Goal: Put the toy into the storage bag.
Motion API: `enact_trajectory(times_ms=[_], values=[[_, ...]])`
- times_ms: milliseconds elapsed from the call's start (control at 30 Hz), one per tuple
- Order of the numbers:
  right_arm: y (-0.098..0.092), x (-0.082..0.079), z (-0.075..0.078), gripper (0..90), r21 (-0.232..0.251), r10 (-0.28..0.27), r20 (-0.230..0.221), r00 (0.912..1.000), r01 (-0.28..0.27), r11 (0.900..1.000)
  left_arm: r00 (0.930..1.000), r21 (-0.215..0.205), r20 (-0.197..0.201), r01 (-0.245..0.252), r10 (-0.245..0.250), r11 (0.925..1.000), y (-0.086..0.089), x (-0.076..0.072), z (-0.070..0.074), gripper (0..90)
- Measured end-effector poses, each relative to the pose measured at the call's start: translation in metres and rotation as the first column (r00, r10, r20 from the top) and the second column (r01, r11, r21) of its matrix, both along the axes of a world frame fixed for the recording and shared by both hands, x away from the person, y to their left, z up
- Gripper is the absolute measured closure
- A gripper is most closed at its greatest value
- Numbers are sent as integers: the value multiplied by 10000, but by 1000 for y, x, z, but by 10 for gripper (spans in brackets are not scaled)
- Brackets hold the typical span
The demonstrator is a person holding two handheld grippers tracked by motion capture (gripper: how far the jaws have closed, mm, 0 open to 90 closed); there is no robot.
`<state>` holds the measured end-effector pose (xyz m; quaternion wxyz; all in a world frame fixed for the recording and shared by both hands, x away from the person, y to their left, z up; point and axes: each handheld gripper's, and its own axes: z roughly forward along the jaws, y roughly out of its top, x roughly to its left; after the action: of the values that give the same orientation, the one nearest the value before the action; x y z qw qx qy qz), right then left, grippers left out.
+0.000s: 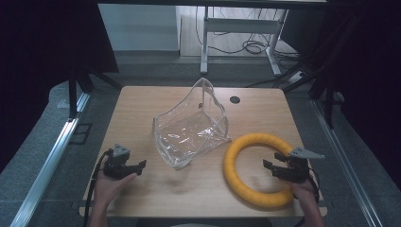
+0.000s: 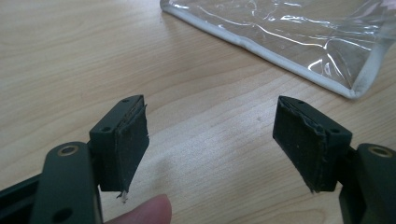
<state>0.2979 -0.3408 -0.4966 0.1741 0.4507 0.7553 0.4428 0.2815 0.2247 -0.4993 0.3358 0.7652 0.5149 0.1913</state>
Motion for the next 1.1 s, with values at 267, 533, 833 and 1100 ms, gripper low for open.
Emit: enact_trajectory(times_ms=[267,533,833,1100], values=[[-3,-6,9,347,9,597,745,9954,-600,9982,9988,-327,481,35,-20,9995,-2,1,-2,270],[-10,-8,13,340,121,752,440,9962,-758,9971,9985,-235,197,518,-514,9984,-8,-3,1,303],[-7,-21,30,348,145,1130,32,9936,-1130,9935,9958,-149,544,741,-732,9971,-12,-6,5,302],[28,-17,36,354,-1259,2674,-974,9587,-2784,9522,9965,122,380,735,-740,9972,-14,-5,2,284]])
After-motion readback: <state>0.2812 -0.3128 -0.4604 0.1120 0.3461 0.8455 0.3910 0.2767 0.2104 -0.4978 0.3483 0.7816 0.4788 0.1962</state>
